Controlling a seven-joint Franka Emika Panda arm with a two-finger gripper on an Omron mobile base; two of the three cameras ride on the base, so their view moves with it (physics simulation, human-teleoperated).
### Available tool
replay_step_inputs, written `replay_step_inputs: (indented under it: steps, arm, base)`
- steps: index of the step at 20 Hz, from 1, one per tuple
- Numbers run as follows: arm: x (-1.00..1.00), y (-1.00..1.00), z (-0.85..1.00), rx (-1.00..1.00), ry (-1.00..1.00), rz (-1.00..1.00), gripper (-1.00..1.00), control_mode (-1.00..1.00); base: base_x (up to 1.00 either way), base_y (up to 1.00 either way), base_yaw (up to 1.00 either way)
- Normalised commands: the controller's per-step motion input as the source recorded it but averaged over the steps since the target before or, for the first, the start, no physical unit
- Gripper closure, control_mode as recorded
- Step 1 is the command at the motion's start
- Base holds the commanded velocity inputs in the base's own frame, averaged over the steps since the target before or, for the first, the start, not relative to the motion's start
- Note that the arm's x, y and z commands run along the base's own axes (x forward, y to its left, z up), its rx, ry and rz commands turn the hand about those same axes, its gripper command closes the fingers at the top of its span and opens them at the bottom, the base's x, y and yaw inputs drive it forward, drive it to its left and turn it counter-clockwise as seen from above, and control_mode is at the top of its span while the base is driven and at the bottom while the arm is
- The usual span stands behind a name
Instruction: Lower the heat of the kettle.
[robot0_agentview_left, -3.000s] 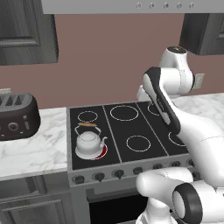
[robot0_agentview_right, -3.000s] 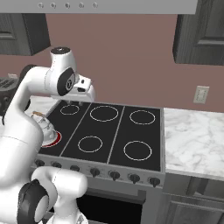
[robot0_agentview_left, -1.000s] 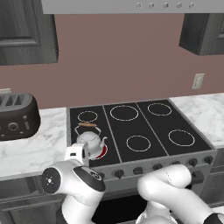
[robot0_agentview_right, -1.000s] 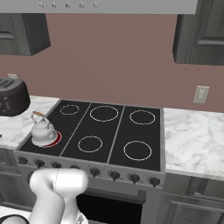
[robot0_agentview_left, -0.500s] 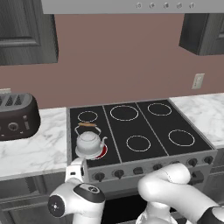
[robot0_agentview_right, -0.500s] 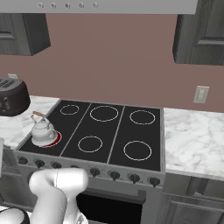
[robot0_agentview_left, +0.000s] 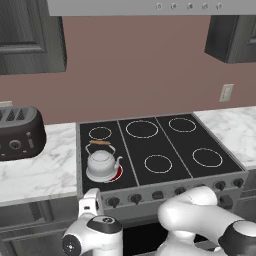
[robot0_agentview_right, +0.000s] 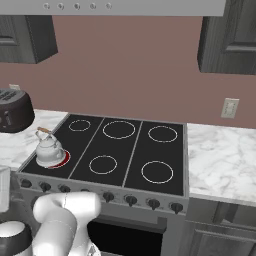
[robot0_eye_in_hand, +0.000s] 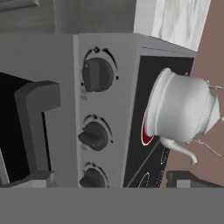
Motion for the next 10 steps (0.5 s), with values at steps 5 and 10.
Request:
replay_step_inputs:
  steps: [5,10]
  arm:
    - [0.16,0.22,-0.22,-0.04,0.00,0.00,-1.00,-1.00]
    - [0.20,0.17,-0.19,-0.05,0.00,0.00,-1.00,-1.00]
  base:
    - [0.00,0.00,0.00]
    - [0.00,0.00,0.00]
